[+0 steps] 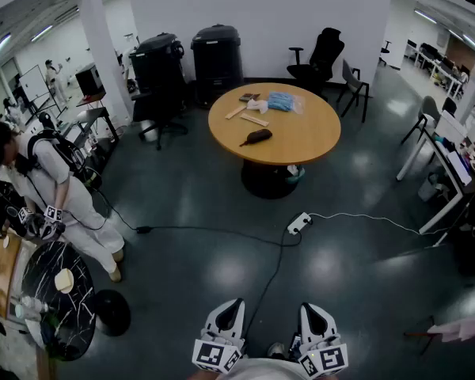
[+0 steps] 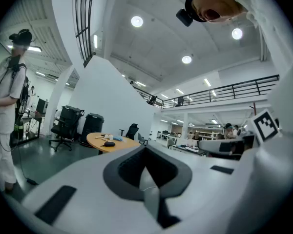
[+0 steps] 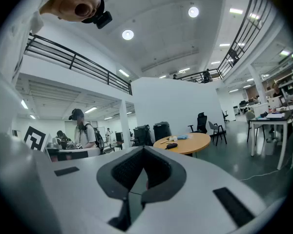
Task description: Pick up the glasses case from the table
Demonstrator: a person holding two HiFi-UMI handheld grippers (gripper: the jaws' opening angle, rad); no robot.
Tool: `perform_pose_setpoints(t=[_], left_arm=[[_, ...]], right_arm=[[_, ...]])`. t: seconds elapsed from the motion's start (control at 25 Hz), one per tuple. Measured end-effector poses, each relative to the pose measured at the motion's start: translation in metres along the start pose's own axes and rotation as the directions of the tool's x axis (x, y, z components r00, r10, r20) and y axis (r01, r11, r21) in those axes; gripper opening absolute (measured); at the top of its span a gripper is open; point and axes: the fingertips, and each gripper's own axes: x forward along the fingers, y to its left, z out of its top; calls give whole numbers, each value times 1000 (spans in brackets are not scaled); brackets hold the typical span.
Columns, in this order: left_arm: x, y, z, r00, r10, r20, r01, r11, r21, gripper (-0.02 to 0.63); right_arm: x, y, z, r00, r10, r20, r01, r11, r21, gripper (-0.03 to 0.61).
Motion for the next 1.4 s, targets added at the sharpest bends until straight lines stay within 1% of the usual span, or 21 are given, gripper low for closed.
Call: perform_pose_setpoints(t=[0.2, 0.56, 0.76, 0.88, 1.0, 1.16, 1.32, 1.4], left_arm=[[7, -7, -1, 1000, 15, 1, -15, 1000, -7, 8], [22, -30, -4, 999, 32, -6, -32, 999, 10, 6], [29, -38, -6, 998, 65, -14, -65, 998, 14, 6], [30, -37, -4, 996, 91, -15, -91, 996, 18, 6], [38, -26, -3, 994, 111, -18, -111, 994, 17, 6], [61, 5, -4, 993, 112, -21, -112, 994, 9, 6], [99, 38, 3, 998, 66, -13, -66, 998, 9, 6], [116, 54, 10, 999, 34, -12, -34, 999, 8, 6]], right_arm=[[-1, -9, 2, 1000, 11, 0, -11, 1000, -3, 15], [-5, -34, 7, 1000, 25, 4, -25, 1000, 2, 15], [-4, -43, 3, 996, 80, -34, -80, 997, -11, 15], [0, -50, 4, 995, 93, -34, -93, 996, 6, 15], [14, -59, 7, 996, 92, -10, -91, 996, 17, 15], [46, -64, 10, 997, 78, 5, -78, 997, 12, 15], [93, -67, 16, 998, 54, 9, -54, 998, -25, 15], [116, -66, 19, 1000, 28, 4, -28, 999, -18, 15]])
